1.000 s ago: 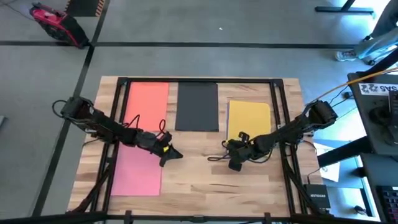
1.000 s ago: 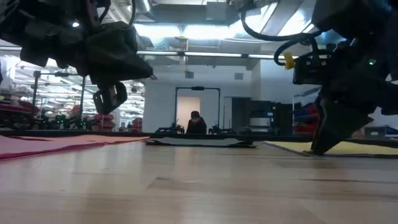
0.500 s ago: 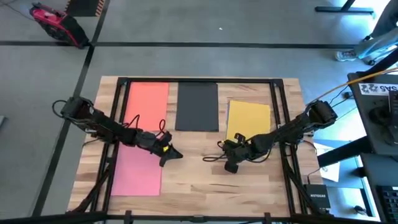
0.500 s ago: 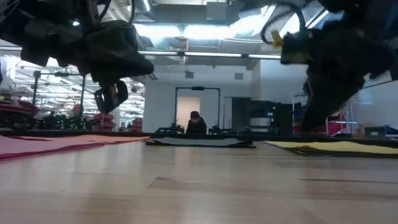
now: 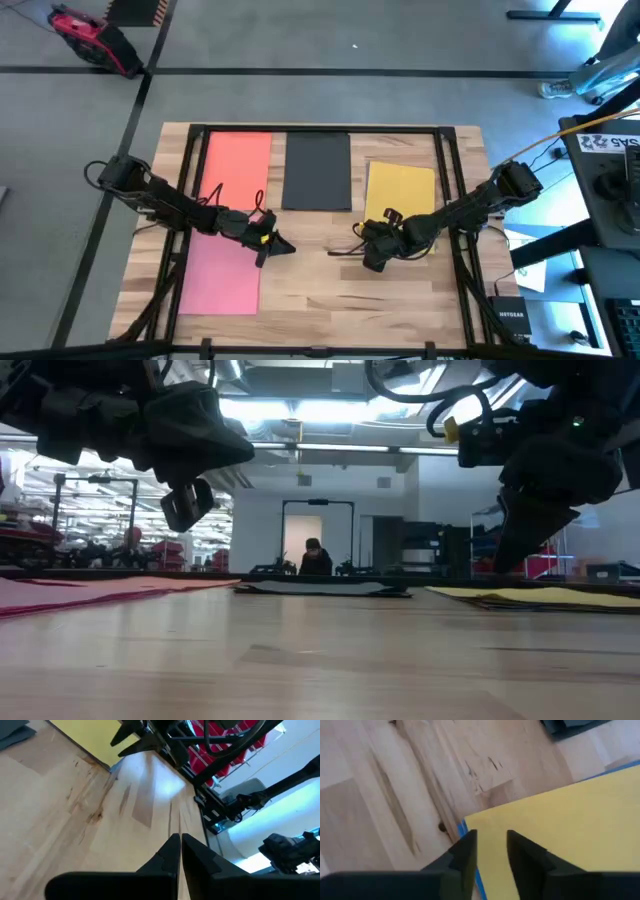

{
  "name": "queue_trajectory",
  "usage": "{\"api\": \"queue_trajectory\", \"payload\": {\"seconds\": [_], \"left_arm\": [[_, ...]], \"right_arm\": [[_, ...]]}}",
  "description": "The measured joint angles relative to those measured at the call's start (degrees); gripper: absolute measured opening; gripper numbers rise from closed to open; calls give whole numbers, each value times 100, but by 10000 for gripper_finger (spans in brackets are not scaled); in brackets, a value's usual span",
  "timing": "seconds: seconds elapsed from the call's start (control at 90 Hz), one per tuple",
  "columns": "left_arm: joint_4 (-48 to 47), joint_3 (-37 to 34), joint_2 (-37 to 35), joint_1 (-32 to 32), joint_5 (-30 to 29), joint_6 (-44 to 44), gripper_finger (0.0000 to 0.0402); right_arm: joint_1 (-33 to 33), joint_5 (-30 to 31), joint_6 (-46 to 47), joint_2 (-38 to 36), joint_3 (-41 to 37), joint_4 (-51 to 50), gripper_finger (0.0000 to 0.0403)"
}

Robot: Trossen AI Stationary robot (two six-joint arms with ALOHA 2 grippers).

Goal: Organize paper
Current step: Move the yellow color paper to the bottom center of the table

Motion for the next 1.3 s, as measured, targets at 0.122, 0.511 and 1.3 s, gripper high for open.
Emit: {"api": "queue_trajectory", "payload": {"seconds": [0.122,0.511,1.3], "left_arm": [[-48,0,0,0,94,28,0],[-296,0,0,-7,133,33,0],[-236,0,0,0,135,32,0]], "right_arm": [[2,-146,-75,160,0,222,132],[-4,-166,-69,593,-2,332,102],[476,-1023,72,554,583,1552,0]]}}
